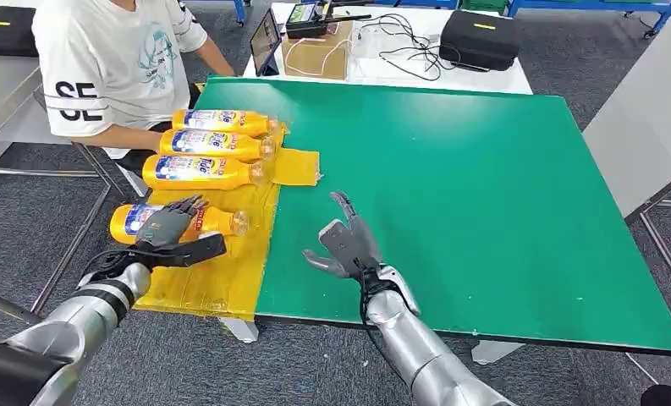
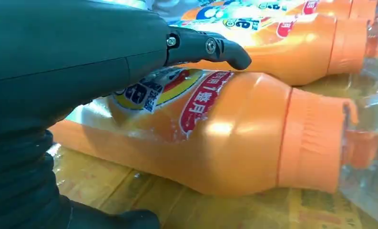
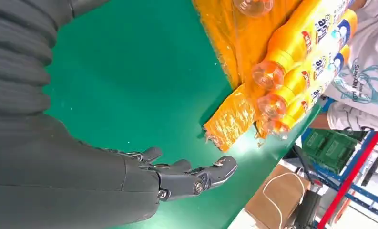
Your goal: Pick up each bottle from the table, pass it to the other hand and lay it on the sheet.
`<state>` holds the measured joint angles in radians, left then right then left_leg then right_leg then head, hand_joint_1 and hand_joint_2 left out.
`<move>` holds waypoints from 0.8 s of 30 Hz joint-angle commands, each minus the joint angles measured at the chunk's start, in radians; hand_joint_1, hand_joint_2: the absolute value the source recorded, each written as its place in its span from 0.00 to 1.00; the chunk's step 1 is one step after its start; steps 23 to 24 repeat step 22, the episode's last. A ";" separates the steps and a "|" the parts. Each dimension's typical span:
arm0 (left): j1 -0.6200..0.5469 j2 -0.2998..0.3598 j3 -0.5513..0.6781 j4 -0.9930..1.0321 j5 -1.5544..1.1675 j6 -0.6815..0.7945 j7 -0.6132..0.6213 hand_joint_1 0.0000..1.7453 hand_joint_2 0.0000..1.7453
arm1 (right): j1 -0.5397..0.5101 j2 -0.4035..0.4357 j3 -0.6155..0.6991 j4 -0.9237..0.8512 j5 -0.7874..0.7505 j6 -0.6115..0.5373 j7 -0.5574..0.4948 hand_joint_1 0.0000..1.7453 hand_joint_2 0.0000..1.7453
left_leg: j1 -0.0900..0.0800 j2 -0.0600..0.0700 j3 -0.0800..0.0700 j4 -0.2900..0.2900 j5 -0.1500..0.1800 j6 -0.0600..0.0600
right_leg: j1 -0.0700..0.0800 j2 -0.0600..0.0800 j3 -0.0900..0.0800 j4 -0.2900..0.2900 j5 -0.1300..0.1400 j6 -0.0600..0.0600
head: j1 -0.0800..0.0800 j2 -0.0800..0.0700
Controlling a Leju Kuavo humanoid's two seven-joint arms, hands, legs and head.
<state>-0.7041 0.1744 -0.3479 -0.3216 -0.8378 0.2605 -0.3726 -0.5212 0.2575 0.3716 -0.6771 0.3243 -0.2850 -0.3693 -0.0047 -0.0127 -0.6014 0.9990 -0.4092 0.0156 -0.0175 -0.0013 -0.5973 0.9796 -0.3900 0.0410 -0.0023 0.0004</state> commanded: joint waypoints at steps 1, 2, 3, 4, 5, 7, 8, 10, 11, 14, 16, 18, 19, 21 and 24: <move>0.076 -0.077 0.237 -0.039 0.146 0.003 -0.203 0.00 1.00 | 0.000 -0.021 -0.017 0.004 -0.006 -0.003 -0.006 0.00 1.00 | 0.001 0.001 0.001 -0.001 0.000 -0.001 | 0.001 0.000 0.001 -0.002 0.000 -0.002 | 0.000 0.000; 0.088 -0.079 0.265 -0.064 0.175 -0.005 -0.246 0.00 1.00 | 0.006 -0.023 -0.018 -0.003 -0.007 -0.005 -0.007 0.00 1.00 | 0.001 0.000 0.000 -0.001 0.000 -0.001 | 0.001 0.000 0.001 -0.001 0.000 -0.001 | 0.000 0.000; 0.106 -0.083 0.303 -0.106 0.223 -0.038 -0.306 0.00 1.00 | 0.015 -0.027 -0.022 -0.013 -0.012 -0.009 -0.011 0.00 1.00 | 0.001 0.001 0.000 0.000 -0.001 -0.001 | 0.001 0.000 0.000 -0.001 0.000 -0.001 | 0.000 0.000; 0.126 -0.088 0.328 -0.157 0.260 -0.049 -0.326 0.00 1.00 | 0.022 -0.029 -0.025 -0.021 -0.016 -0.012 -0.015 0.00 1.00 | 0.002 0.001 -0.001 0.000 -0.001 -0.001 | 0.002 -0.001 0.000 -0.002 -0.001 -0.001 | 0.000 0.000; 0.158 -0.090 0.332 -0.237 0.301 -0.058 -0.326 0.00 1.00 | 0.029 -0.031 -0.028 -0.030 -0.019 -0.014 -0.017 0.00 1.00 | 0.001 0.002 -0.002 0.000 -0.001 -0.001 | 0.001 0.000 -0.002 -0.001 -0.001 -0.001 | 0.000 0.000; 0.207 -0.096 0.329 -0.364 0.418 -0.119 -0.326 0.00 1.00 | 0.047 -0.033 -0.040 -0.054 -0.024 -0.022 -0.025 0.00 1.00 | 0.001 0.001 -0.003 0.000 -0.002 -0.001 | 0.002 -0.001 -0.003 -0.001 -0.002 -0.001 | 0.000 0.000; 0.233 -0.100 0.324 -0.431 0.479 -0.177 -0.326 0.00 1.00 | 0.058 -0.034 -0.050 -0.075 -0.033 -0.025 -0.035 0.00 1.00 | 0.001 0.001 -0.005 0.000 -0.001 -0.001 | 0.001 -0.001 -0.005 -0.001 -0.001 -0.001 | 0.000 0.000; 0.267 -0.112 0.340 -0.504 0.594 -0.318 -0.326 0.00 1.00 | 0.085 -0.035 -0.064 -0.130 -0.043 -0.041 -0.047 0.00 1.00 | 0.002 0.003 -0.007 0.001 -0.002 -0.001 | 0.002 -0.001 -0.007 -0.001 -0.001 -0.001 | 0.000 0.000; 0.277 -0.123 0.353 -0.523 0.639 -0.372 -0.326 0.00 1.00 | 0.094 -0.033 -0.070 -0.151 -0.051 -0.044 -0.056 0.00 1.00 | 0.001 0.004 -0.009 0.001 -0.001 -0.001 | 0.001 -0.001 -0.011 -0.001 0.000 0.000 | 0.000 0.000; 0.298 -0.144 0.372 -0.562 0.693 -0.443 -0.326 0.00 1.00 | 0.113 -0.027 -0.079 -0.199 -0.064 -0.056 -0.070 0.00 1.00 | 0.000 0.002 -0.013 0.001 -0.001 -0.001 | 0.001 -0.001 -0.013 0.000 -0.001 0.000 | 0.000 0.000; 0.303 -0.171 0.390 -0.570 0.735 -0.494 -0.326 0.00 1.00 | 0.129 -0.020 -0.083 -0.240 -0.075 -0.066 -0.081 0.00 1.00 | 0.001 0.003 -0.013 0.001 -0.002 -0.001 | 0.001 -0.001 -0.013 0.000 -0.001 -0.001 | 0.000 0.000; 0.294 -0.203 0.403 -0.555 0.733 -0.482 -0.326 0.00 1.00 | 0.148 -0.015 -0.083 -0.278 -0.080 -0.085 -0.097 0.00 1.00 | 0.001 0.003 -0.013 0.002 -0.002 -0.001 | 0.002 -0.001 -0.014 0.000 -0.002 -0.001 | 0.000 0.000; 0.286 -0.221 0.398 -0.540 0.712 -0.438 -0.326 0.00 1.00 | 0.160 -0.012 -0.077 -0.299 -0.081 -0.088 -0.097 0.00 1.00 | 0.001 0.003 -0.015 0.001 -0.001 -0.001 | 0.001 -0.001 -0.016 0.000 -0.001 0.000 | 0.000 0.000; 0.279 -0.262 0.388 -0.551 0.692 -0.385 -0.318 0.00 1.00 | 0.177 -0.003 -0.071 -0.322 -0.084 -0.100 -0.097 0.00 1.00 | 0.001 0.001 -0.014 0.001 -0.001 -0.001 | 0.002 -0.003 -0.014 0.000 -0.001 -0.001 | 0.000 0.000; 0.275 -0.286 0.387 -0.552 0.684 -0.348 -0.303 0.00 1.00 | 0.184 0.001 -0.070 -0.329 -0.087 -0.103 -0.096 0.00 1.00 | 0.001 0.000 -0.015 0.001 -0.001 -0.001 | 0.001 -0.004 -0.015 0.000 -0.002 -0.001 | 0.000 0.000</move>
